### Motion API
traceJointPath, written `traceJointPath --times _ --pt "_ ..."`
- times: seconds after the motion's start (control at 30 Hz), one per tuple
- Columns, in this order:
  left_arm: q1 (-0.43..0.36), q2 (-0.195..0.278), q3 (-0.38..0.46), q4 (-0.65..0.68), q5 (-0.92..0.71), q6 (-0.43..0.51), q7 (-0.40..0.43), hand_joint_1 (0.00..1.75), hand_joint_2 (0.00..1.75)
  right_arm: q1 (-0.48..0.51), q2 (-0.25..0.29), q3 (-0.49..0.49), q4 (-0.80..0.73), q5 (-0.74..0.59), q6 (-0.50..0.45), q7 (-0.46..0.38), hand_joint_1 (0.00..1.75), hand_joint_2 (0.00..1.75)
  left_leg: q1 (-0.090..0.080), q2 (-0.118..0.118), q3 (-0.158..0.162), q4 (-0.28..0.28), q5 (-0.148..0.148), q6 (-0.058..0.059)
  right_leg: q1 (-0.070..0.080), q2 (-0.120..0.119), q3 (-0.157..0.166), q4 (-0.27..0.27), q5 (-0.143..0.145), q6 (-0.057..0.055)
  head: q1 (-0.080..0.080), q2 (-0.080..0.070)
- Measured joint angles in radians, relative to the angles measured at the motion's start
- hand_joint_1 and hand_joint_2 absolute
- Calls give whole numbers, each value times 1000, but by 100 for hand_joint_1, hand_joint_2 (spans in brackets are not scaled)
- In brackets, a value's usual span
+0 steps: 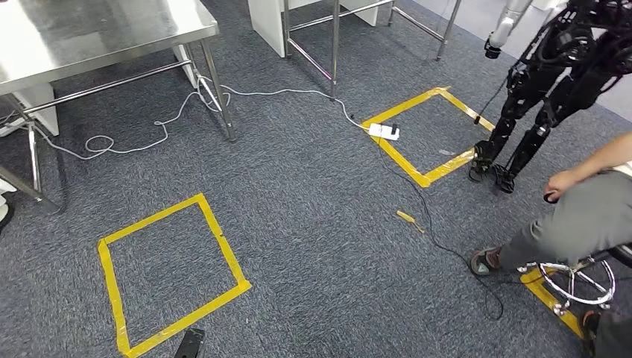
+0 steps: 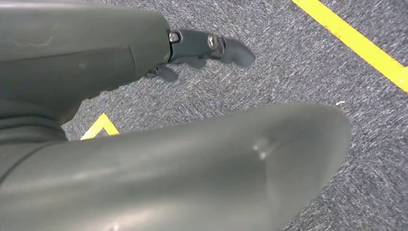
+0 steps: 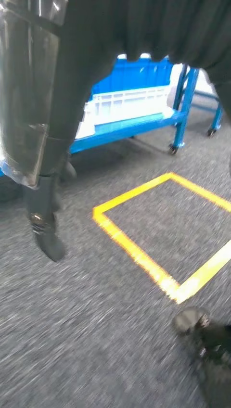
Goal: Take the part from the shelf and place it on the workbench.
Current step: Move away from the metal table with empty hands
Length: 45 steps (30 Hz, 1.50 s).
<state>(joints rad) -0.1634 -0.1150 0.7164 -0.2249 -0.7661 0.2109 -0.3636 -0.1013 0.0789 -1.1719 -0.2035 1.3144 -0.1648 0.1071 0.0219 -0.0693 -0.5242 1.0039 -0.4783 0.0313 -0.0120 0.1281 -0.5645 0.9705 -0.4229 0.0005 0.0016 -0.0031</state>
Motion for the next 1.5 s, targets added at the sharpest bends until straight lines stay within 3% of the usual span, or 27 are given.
traceJointPath --times 0.07,0.13,0.17,0.23,0.27,0.3,0.33,0.4,0.47,0.5,0.57,0.63,0.7,0.77,0.8,0.87,0.93,1.0,1.07,1.13,1.2,1.27,1.3,1.33,1.37,1.43,1.5 --pt "-2 -2 -1 0 -1 -1 0 0 0 4 -1 -1 0 -2 -1 1 0 175 4 24 6 -21 15 4 0 -8 -13 5 3 10 0 0" --pt "-3 -4 -1 0 -1 -2 -2 0 0 5 -1 -3 0 -5 -1 1 0 175 8 44 12 -43 30 8 5 -58 -35 40 -15 12 4 0" --pt "-2 -4 -1 0 -1 -2 -3 0 0 4 -1 -4 0 -6 -1 1 0 175 5 53 12 -47 32 10 5 -85 -58 82 -38 10 7 0" --pt "4 -4 0 0 -1 -3 -9 0 0 4 0 -5 0 -7 -2 -2 0 175 1 82 7 -48 35 13 -1 -110 -121 217 -98 7 13 0" --pt "9 -4 0 0 0 -3 -13 0 0 5 0 -6 0 -8 -3 -3 0 175 -1 98 5 -48 35 13 -6 -115 -146 274 -119 11 13 0" --pt "14 -3 0 0 0 -3 -17 0 0 7 0 -6 0 -8 -3 -4 0 175 -1 113 4 -48 35 12 -12 -118 -152 294 -124 20 13 0" --pt "17 -3 0 0 1 -3 -20 0 0 9 0 -6 0 -8 -4 -4 0 175 0 126 5 -47 35 10 -17 -124 -135 271 -112 32 13 0" --pt "22 -3 0 0 1 -3 -27 0 0 10 0 -6 0 -8 -6 -5 0 175 0 149 6 -45 34 0 -25 -161 -48 127 -70 54 14 0" --pt "24 -2 0 0 1 -3 -31 0 0 6 2 -6 0 -6 -8 -6 0 175 -5 169 8 -39 26 -17 -23 -200 20 11 -39 55 13 0" --pt "25 -1 0 0 1 -3 -33 0 0 5 4 -6 0 -6 -9 -7 0 175 -8 179 10 -36 22 -24 -19 -207 30 -8 -34 48 12 0" --pt "25 0 0 0 1 -3 -36 0 0 8 4 -6 0 -3 -10 -8 0 175 -6 195 15 -34 16 -36 -20 -185 22 -7 -28 31 5 0" --pt "26 1 0 0 3 -3 -39 0 0 12 6 -6 0 1 -10 -7 0 175 3 160 4 3 -16 -46 -27 -163 20 -7 -22 14 3 0" --pt "33 4 0 0 5 -2 -42 0 0 12 8 -6 0 4 -10 -7 0 175 7 98 -43 118 -93 -50 -26 -141 17 -7 -15 -4 1 0" --pt "42 6 0 0 8 -2 -43 0 0 12 9 -6 0 6 -10 -7 0 175 7 73 -101 247 -155 -47 -19 -115 11 -6 -10 -13 1 0" --pt "45 6 0 1 9 -2 -43 0 0 14 9 -6 0 7 -9 -7 0 175 7 70 -113 273 -158 -45 -17 -100 9 -6 -9 -14 1 0" --pt "47 7 1 1 11 -2 -43 0 0 17 9 -6 0 8 -9 -8 0 175 8 64 -84 212 -105 -39 -15 -71 9 -2 -7 -13 1 0" --pt "47 10 1 1 11 -2 -43 0 0 16 10 -6 0 9 -8 -10 0 175 11 25 -22 79 -37 -32 -12 -46 6 5 -6 -10 1 0" --pt "46 13 1 1 12 -2 -43 0 0 14 12 -6 0 10 -7 -13 0 175 9 -3 6 11 -14 -27 -9 -26 -3 9 -3 1 2 0" --pt "43 14 2 1 14 -2 -44 0 0 16 12 -6 0 10 -7 -14 0 175 2 11 5 3 -9 -17 -9 -8 -14 4 6 19 2 0" --pt "40 13 2 1 15 -2 -45 0 0 17 11 -6 0 10 -6 -15 0 175 -1 34 7 -12 7 1 -7 -27 -33 23 -1 27 4 0" --pt "40 14 3 1 15 -2 -46 0 0 15 10 -6 0 10 -6 -15 0 175 -2 61 5 -24 19 14 -7 -81 -83 117 -48 19 8 0" --pt "41 14 3 1 15 -2 -46 0 0 13 10 -6 0 10 -6 -16 0 175 -9 89 -2 -25 22 19 -9 -112 -148 255 -107 16 10 0" --pt "41 14 4 1 15 -3 -46 0 0 14 10 -6 0 10 -6 -16 0 175 -12 104 -4 -25 22 19 -10 -116 -165 297 -121 20 10 0" --pt "42 14 4 1 15 -3 -46 0 0 15 10 -6 0 10 -6 -16 0 175 -13 117 -6 -24 23 18 -11 -119 -159 298 -119 27 10 0" --pt "42 14 4 1 15 -4 -47 0 0 16 9 -6 0 10 -6 -16 0 175 -13 129 -6 -24 24 17 -11 -125 -130 256 -105 35 10 0" --pt "41 14 4 1 15 -5 -49 0 0 14 7 -6 0 9 -6 -17 0 175 -16 153 -4 -23 23 11 -10 -168 -35 103 -66 45 12 0" --pt "41 15 4 1 13 -7 -52 0 0 9 6 -6 0 5 -4 -17 0 175 -23 173 0 -21 18 -2 -4 -202 22 6 -43 36 8 0"
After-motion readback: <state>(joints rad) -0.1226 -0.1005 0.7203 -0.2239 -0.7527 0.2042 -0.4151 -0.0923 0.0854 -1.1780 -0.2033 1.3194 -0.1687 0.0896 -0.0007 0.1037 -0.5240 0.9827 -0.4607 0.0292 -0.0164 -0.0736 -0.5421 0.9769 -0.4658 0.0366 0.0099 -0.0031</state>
